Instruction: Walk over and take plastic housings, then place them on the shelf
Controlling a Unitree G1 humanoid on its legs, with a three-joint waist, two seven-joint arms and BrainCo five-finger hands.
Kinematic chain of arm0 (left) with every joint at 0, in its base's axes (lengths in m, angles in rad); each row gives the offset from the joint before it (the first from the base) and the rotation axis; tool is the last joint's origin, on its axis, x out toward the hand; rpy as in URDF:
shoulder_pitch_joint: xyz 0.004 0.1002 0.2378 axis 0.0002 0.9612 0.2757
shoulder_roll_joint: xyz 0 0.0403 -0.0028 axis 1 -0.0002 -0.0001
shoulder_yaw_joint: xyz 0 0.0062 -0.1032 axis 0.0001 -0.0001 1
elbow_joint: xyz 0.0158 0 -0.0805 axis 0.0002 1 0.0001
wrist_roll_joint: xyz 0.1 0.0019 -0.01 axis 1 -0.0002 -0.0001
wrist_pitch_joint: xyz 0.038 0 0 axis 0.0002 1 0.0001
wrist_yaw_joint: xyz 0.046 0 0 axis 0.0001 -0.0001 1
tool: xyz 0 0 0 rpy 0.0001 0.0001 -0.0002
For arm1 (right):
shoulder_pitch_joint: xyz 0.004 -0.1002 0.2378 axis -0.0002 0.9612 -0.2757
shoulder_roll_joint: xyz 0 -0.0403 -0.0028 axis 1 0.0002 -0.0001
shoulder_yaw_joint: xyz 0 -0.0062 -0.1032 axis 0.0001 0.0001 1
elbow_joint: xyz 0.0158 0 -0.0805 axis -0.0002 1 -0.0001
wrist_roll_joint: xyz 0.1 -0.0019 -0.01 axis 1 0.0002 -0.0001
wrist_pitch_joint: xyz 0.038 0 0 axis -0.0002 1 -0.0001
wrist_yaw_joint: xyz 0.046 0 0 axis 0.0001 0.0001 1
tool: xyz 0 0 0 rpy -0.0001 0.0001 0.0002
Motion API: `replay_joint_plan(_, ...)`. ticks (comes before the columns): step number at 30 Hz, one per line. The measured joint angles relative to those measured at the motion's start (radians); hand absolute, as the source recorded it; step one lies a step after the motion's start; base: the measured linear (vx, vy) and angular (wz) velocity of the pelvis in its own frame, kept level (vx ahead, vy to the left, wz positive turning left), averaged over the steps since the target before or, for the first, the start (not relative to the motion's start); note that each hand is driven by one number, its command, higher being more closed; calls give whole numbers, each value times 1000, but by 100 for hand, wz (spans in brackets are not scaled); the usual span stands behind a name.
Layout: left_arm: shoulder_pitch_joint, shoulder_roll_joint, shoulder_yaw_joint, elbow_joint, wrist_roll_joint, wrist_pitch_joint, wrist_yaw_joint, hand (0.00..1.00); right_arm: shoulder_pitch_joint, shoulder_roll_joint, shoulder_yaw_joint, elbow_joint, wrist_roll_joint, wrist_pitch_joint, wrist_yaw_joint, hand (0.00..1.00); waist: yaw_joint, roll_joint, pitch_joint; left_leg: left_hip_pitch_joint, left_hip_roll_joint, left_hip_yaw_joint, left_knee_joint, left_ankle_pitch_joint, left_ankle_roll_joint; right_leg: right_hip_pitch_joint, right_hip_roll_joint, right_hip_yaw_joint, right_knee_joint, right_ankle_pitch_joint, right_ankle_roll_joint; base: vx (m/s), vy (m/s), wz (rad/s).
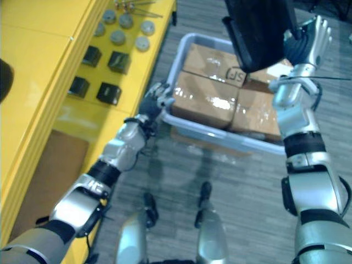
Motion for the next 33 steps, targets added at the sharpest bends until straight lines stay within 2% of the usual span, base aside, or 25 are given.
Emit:
replay_joint_plan(9, -40, -29, -1, 35, -1, 42, 31, 0, 66, 38, 43, 7, -17, 10, 0, 100, -1, 0, 0, 3, -3, -3, -3, 0, 0, 13, 0, -3, -17, 2, 3, -2, 2, 0)
replay_joint_plan(11, -39, -37, -1, 63, -14, 64, 38, 0, 66, 41, 43, 7, -17, 8, -5, 100, -1, 0, 0, 3, -3, -4, -6, 0, 0, 13, 0, -5, -19, 2, 3, 0, 0, 0)
replay_joint_plan(15, -39, -41, -4, 73, -49, 73, 38, 0, 66, 47, 44, 6, -17, 1, -24, 100, -1, 0, 0, 3, -4, -7, -9, 0, 0, 15, 0, -9, -19, 2, 3, 11, 2, 3)
replay_joint_plan(19, -39, -46, -4, 88, -76, 73, 38, 0, 66, 55, 46, 3, -18, -30, -41, 100, -1, 0, 0, 4, -5, -8, -9, 0, 0, 17, 0, -10, -20, 2, 3, 0, 0, 0)
replay_joint_plan(24, -33, -69, -8, 92, -75, 79, 49, 0, 92, 72, 68, -36, -19, -38, -50, 100, -1, 0, 0, 21, -6, -8, -13, 0, 0, 34, 0, -10, -24, 2, 3, 0, 0, 0)
replay_joint_plan(26, -29, -79, -10, 92, -75, 79, 53, 0, 106, 81, 86, -67, -23, -68, -50, 100, -3, 0, -1, 23, -6, -6, -14, -1, -1, 36, 0, -8, -28, 2, 3, 0, 0, 0)
replay_joint_plan(33, -13, -86, -48, 111, -77, 71, 58, 0, 164, 125, 86, -150, -36, -113, -57, 100, -4, 0, -1, 34, -7, -3, -18, 0, -1, 43, 0, -6, -28, 3, 3, 0, 0, 0)
